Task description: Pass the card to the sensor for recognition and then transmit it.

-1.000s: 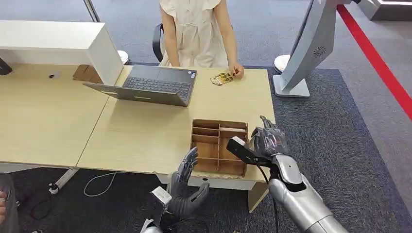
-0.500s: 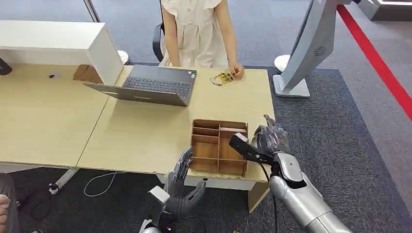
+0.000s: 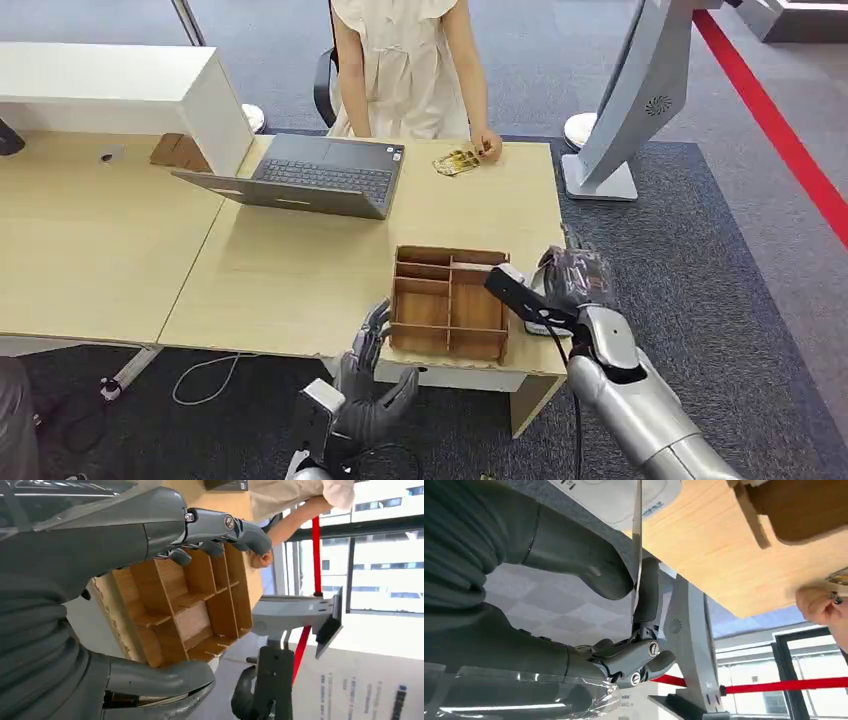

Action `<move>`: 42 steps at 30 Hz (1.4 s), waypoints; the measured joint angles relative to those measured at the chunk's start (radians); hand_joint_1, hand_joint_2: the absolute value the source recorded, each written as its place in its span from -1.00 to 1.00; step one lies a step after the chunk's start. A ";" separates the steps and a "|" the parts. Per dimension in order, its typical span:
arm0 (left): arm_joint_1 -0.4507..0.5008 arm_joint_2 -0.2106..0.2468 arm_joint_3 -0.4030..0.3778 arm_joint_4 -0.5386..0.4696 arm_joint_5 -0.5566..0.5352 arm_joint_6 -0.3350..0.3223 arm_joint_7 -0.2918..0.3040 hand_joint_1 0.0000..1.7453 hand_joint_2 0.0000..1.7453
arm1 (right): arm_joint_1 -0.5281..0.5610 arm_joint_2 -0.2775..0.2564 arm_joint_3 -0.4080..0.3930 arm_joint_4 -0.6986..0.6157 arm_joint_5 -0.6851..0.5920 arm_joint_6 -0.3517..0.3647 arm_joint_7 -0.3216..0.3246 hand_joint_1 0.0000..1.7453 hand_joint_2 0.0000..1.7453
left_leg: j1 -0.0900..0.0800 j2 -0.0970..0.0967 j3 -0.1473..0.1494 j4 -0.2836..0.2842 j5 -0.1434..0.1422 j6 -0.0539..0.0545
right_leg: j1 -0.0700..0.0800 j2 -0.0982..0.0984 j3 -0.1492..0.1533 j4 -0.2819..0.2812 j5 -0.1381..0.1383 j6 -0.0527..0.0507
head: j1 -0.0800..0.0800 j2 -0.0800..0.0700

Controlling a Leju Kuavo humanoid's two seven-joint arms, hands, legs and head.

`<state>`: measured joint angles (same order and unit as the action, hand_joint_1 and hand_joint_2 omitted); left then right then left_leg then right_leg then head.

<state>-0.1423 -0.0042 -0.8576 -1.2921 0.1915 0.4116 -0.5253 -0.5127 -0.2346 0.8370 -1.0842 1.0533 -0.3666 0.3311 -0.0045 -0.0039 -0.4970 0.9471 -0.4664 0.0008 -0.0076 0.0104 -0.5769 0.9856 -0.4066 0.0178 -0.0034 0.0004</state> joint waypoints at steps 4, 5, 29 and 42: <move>-0.004 0.003 -0.010 -0.005 0.020 0.020 -0.003 -1.00 1.00 | -0.002 0.000 0.000 -0.013 0.002 -0.018 0.000 1.00 1.00 | 0.000 0.000 0.000 0.000 0.000 0.000 | 0.000 0.000 0.000 0.000 0.000 0.000 | 0.000 0.000; -0.005 0.004 -0.012 -0.005 0.023 0.021 -0.005 -1.00 1.00 | -0.004 0.000 0.000 -0.016 0.002 -0.023 0.000 1.00 1.00 | 0.000 0.000 0.000 0.000 0.000 0.000 | 0.000 0.000 0.000 0.000 0.000 0.000 | 0.000 0.000; -0.072 0.001 -0.108 0.033 0.102 0.017 -0.068 -1.00 1.00 | -0.174 0.103 0.040 -0.113 0.069 -0.037 -0.029 1.00 1.00 | 0.000 0.000 0.000 0.000 0.000 0.000 | 0.000 0.000 0.000 0.001 0.000 0.000 | 0.000 0.000; -0.085 -0.004 -0.123 0.057 0.104 0.015 -0.071 -1.00 1.00 | -0.184 0.139 0.056 -0.085 0.084 -0.051 -0.042 1.00 1.00 | 0.000 0.000 0.000 0.000 0.000 0.000 | 0.000 0.000 0.000 0.000 0.000 0.000 | 0.000 0.000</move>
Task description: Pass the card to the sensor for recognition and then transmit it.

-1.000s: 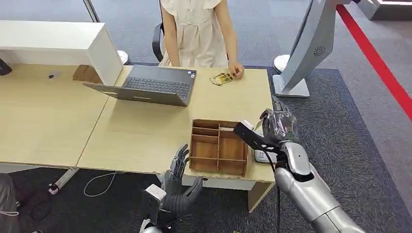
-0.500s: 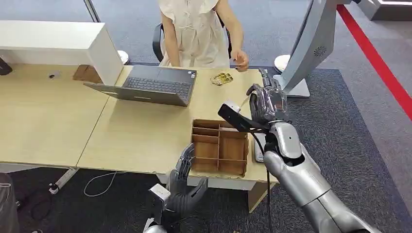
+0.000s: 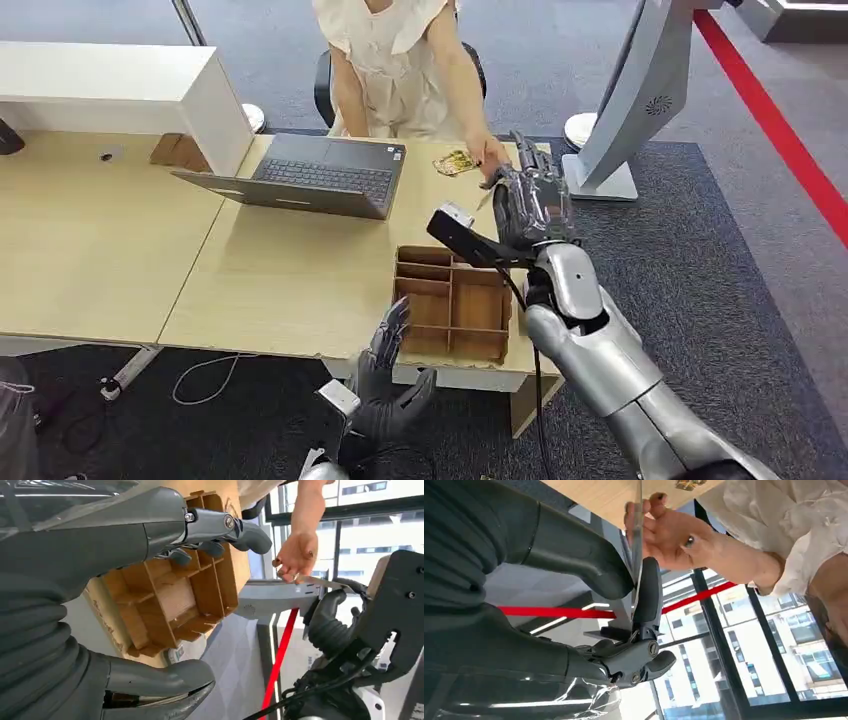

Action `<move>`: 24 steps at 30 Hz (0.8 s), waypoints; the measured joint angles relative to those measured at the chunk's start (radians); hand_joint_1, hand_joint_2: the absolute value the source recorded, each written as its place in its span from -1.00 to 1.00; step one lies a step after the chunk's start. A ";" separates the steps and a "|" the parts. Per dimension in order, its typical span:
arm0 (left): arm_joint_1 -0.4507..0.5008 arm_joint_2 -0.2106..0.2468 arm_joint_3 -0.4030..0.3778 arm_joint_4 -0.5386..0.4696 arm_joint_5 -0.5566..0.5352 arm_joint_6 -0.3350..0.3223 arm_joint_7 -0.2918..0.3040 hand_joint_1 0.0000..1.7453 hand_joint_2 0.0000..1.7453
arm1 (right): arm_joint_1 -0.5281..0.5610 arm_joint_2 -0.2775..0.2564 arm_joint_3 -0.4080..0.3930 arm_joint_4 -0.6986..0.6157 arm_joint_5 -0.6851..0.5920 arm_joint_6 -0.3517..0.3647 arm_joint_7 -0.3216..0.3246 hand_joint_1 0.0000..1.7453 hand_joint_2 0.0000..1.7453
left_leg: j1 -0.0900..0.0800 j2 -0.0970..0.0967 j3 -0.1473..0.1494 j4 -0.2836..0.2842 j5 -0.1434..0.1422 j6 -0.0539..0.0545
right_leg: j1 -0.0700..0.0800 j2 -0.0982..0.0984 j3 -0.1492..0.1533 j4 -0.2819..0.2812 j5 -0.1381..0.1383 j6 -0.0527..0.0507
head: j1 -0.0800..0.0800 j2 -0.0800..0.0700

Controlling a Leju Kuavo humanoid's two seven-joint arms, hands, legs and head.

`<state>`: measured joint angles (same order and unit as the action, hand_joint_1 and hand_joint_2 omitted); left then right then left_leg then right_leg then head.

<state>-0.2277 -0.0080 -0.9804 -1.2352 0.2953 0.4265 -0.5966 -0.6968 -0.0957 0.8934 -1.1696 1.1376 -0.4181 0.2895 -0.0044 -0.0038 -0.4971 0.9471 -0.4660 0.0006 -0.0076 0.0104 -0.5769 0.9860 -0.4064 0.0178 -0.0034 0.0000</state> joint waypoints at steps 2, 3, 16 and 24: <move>0.000 0.000 0.000 0.001 0.000 0.000 0.000 -1.00 1.00 | 0.000 0.002 0.000 0.003 0.001 0.000 0.000 1.00 1.00 | 0.000 0.000 0.000 0.000 0.000 0.000 | 0.000 0.000 0.000 0.000 0.000 0.000 | 0.000 0.000; -0.001 0.000 0.000 0.002 0.000 0.000 0.000 -1.00 1.00 | 0.000 0.003 0.000 0.003 0.001 0.000 0.000 1.00 1.00 | 0.000 0.000 0.000 0.000 0.000 0.000 | 0.000 0.000 0.000 0.000 0.000 0.000 | 0.000 0.000; -0.016 -0.006 -0.021 0.016 0.000 -0.030 0.000 -1.00 1.00 | -0.027 0.004 -0.002 0.043 0.037 0.092 0.007 1.00 1.00 | 0.000 0.000 0.000 0.000 0.000 0.000 | 0.000 0.000 0.000 0.000 0.000 0.000 | 0.000 0.000; -0.024 -0.008 -0.033 0.019 0.007 -0.034 0.000 -1.00 1.00 | -0.068 0.003 -0.002 0.095 0.047 0.137 0.013 1.00 1.00 | 0.000 0.000 0.000 0.000 0.000 0.000 | 0.000 0.000 0.000 0.000 0.000 0.000 | 0.000 0.000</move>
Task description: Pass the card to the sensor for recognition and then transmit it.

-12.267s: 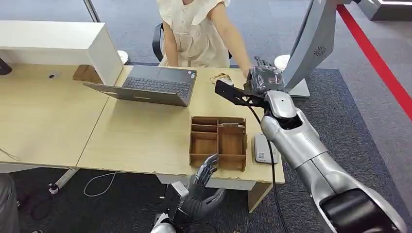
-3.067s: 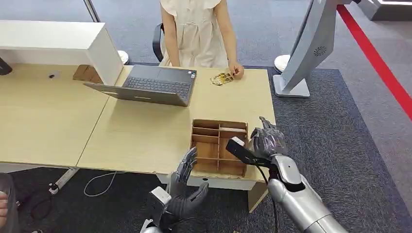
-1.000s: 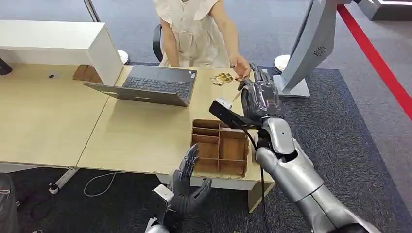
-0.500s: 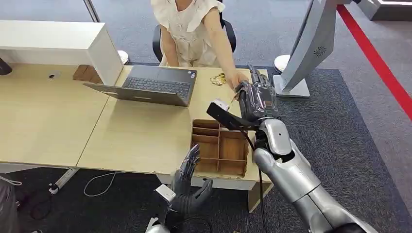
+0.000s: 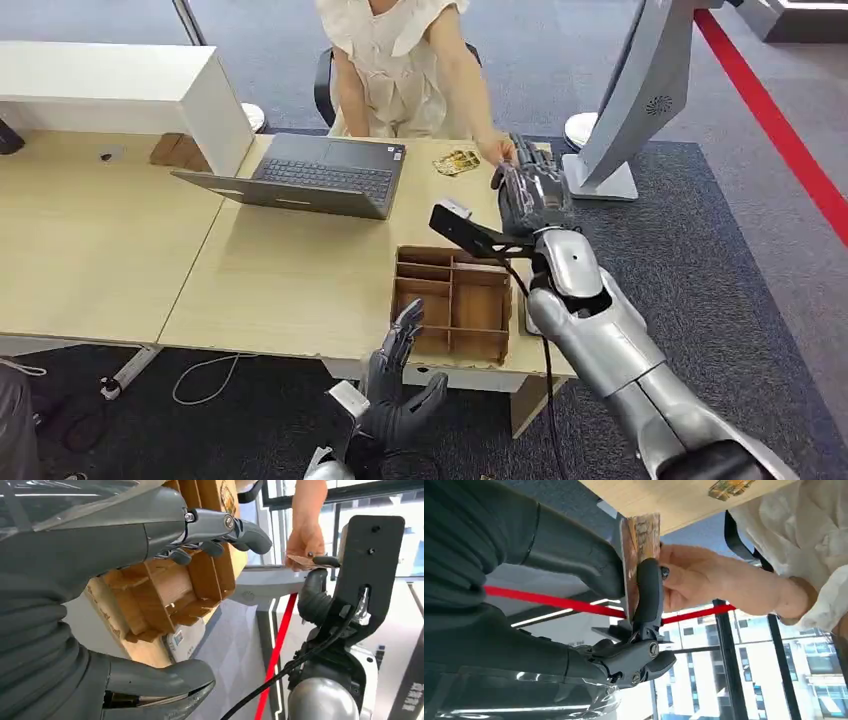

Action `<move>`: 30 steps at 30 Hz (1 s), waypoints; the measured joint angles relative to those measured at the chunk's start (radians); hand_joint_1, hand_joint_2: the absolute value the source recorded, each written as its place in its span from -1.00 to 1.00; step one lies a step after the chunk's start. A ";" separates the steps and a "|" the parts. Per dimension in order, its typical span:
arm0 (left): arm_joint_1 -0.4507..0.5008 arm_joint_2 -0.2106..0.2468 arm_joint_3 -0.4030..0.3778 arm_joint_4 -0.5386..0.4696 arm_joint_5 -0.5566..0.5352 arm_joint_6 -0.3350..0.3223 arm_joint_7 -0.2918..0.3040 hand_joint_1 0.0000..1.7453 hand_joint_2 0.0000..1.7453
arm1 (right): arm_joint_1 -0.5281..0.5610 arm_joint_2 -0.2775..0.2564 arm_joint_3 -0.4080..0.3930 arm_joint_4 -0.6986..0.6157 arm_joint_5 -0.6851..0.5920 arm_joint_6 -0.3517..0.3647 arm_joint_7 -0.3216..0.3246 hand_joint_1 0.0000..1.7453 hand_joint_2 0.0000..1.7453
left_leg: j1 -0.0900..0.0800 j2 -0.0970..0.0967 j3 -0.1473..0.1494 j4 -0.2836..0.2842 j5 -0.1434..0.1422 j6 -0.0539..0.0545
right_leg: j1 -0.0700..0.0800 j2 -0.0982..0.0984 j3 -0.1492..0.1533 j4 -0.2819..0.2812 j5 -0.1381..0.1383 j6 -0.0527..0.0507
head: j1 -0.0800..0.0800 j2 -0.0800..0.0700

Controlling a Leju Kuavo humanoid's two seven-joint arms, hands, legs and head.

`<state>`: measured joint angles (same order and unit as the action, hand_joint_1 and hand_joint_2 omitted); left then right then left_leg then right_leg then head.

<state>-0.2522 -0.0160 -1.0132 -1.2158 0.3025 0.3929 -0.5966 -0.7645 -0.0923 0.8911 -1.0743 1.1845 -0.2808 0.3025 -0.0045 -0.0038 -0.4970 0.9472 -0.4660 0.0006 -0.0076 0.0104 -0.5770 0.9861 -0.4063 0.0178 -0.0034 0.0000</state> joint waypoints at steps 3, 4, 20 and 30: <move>-0.003 0.000 -0.005 0.002 0.001 0.000 0.000 -1.00 1.00 | -0.010 0.000 0.000 0.018 -0.001 0.010 0.001 1.00 1.00 | 0.000 0.000 0.000 0.000 0.000 0.000 | 0.000 0.000 0.000 0.000 0.000 0.000 | 0.000 0.000; -0.004 0.000 -0.006 0.003 0.002 0.001 0.000 -1.00 1.00 | -0.015 0.000 0.000 0.027 -0.003 0.010 0.001 1.00 1.00 | 0.000 0.000 0.000 0.000 0.000 0.000 | 0.000 0.000 0.000 0.000 0.000 0.000 | 0.000 0.000; -0.013 -0.003 -0.018 0.005 0.013 0.070 -0.003 -1.00 1.00 | -0.052 0.053 0.009 0.062 0.017 -0.051 -0.004 -1.00 1.00 | 0.000 0.000 0.000 0.000 0.000 0.000 | 0.000 0.000 0.000 0.000 0.000 0.000 | 0.000 0.000; -0.004 0.003 -0.010 -0.003 -0.019 0.130 -0.003 -1.00 1.00 | -0.032 0.034 -0.024 -0.120 -0.252 -0.196 -0.025 -1.00 1.00 | 0.000 0.000 0.000 0.000 0.000 0.000 | 0.000 0.000 0.000 0.000 0.000 0.000 | 0.000 0.000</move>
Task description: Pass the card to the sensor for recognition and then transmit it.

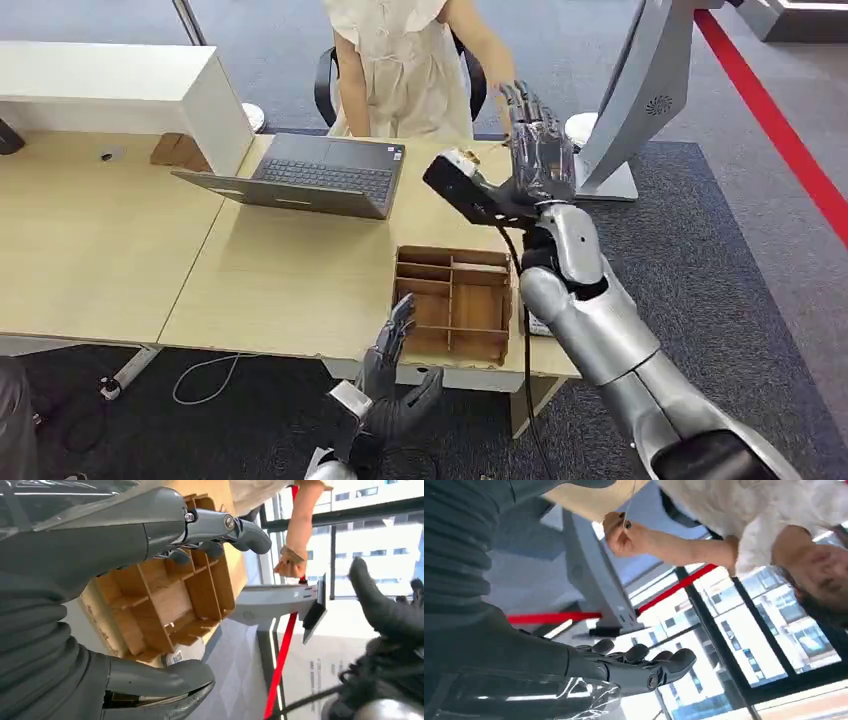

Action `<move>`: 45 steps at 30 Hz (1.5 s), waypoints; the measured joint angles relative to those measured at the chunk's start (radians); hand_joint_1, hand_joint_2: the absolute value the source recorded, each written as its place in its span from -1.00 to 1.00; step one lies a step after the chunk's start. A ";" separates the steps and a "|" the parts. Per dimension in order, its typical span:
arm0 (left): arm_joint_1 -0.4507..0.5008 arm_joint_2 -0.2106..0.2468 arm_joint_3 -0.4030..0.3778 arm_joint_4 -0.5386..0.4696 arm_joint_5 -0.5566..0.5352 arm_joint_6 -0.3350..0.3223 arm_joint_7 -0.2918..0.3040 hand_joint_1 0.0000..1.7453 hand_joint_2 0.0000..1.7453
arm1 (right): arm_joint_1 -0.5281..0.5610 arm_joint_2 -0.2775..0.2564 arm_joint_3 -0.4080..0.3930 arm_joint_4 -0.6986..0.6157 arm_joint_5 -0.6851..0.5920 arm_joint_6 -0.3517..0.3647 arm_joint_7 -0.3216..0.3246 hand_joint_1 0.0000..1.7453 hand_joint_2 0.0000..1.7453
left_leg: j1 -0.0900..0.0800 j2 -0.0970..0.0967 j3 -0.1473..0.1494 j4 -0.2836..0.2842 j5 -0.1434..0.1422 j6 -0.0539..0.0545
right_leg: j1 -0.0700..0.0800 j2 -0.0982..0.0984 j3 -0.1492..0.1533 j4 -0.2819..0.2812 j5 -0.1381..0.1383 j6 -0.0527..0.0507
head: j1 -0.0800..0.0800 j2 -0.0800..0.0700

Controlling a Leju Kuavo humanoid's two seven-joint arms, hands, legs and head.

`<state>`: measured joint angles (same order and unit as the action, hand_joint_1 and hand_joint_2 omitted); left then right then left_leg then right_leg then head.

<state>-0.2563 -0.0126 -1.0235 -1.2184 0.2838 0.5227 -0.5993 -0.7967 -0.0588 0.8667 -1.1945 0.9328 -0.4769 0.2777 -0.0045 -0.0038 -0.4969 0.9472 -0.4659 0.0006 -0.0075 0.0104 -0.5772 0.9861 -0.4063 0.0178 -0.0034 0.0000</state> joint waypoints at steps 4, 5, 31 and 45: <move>0.023 0.013 0.024 -0.029 -0.038 0.042 0.006 -1.00 1.00 | 0.042 -0.029 -0.039 -0.094 -0.243 -0.070 -0.061 -1.00 1.00 | 0.000 0.000 0.000 0.000 0.000 0.000 | 0.000 0.000 0.000 0.000 0.000 0.000 | 0.000 0.000; 0.032 0.017 0.034 -0.042 -0.051 0.057 0.006 -1.00 1.00 | 0.057 -0.039 -0.049 -0.121 -0.298 -0.088 -0.075 -1.00 1.00 | 0.000 0.000 0.000 0.000 0.000 0.000 | 0.000 0.000 0.000 0.000 0.000 0.000 | 0.000 0.000; 0.284 0.110 0.292 -0.382 -0.293 0.157 0.110 -1.00 1.00 | 0.627 -0.107 -0.118 -0.493 -0.809 -0.204 -0.551 -1.00 1.00 | 0.000 0.000 -0.001 -0.001 -0.001 0.000 | 0.001 0.000 0.000 0.000 -0.001 -0.001 | 0.000 0.000; 0.388 0.040 0.383 -0.418 -0.362 0.157 0.101 -1.00 1.00 | 0.629 -0.015 0.002 -0.384 -0.932 0.011 -0.635 -1.00 1.00 | 0.000 0.000 -0.001 -0.001 -0.001 0.000 | 0.001 0.000 0.000 0.000 -0.001 -0.001 | 0.000 0.000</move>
<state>0.1320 0.0279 -0.6401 -1.6365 -0.0786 0.6798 -0.4986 -0.1674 -0.0740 0.8682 -1.5786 0.0004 -0.4659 -0.3570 -0.0042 -0.0039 -0.4982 0.9463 -0.4666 0.0006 -0.0068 0.0105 -0.5768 0.9857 -0.4074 0.0171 -0.0034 0.0000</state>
